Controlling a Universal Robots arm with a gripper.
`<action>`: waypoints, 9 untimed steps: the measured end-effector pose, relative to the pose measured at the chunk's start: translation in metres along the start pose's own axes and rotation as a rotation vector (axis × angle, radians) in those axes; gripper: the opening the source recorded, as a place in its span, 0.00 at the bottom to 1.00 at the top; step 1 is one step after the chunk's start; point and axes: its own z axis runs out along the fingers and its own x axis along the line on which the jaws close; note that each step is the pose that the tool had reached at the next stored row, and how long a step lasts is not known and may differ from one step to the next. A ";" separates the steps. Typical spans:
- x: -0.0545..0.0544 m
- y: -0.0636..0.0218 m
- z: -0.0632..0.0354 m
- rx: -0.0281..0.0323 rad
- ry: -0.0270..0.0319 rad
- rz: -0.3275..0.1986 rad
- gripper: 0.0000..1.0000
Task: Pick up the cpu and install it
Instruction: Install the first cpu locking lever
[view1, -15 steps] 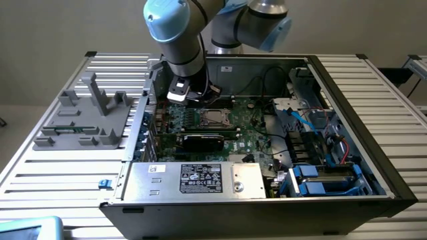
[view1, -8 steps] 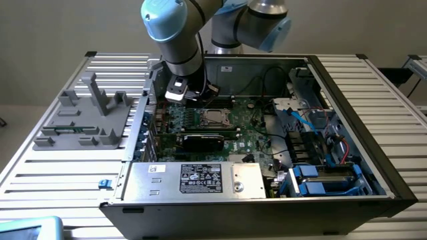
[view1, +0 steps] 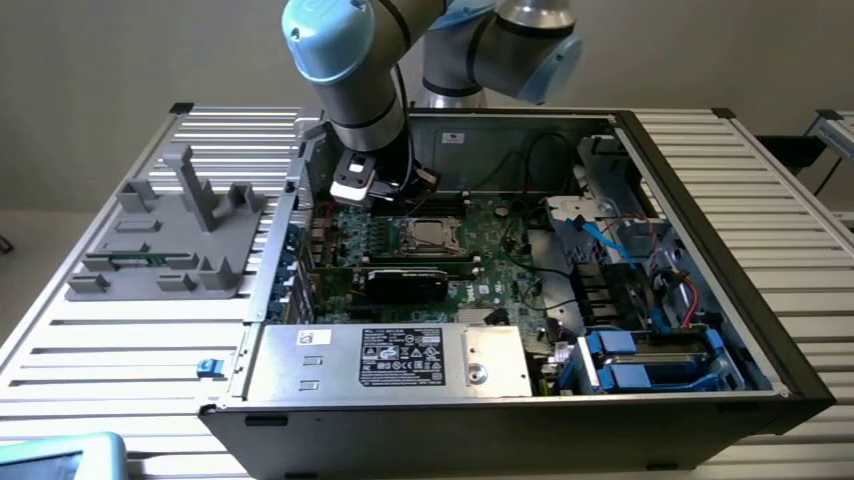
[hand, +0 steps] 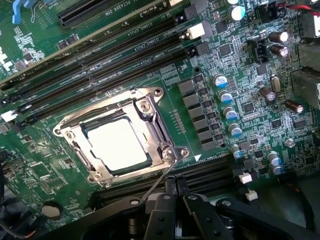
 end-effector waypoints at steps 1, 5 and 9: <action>0.000 0.0001 0.0001 0.0005 -0.0001 0.000 0.12; 0.000 0.0006 0.0016 0.0023 -0.0006 0.001 0.12; 0.001 0.0004 0.0025 0.0035 -0.0009 0.002 0.12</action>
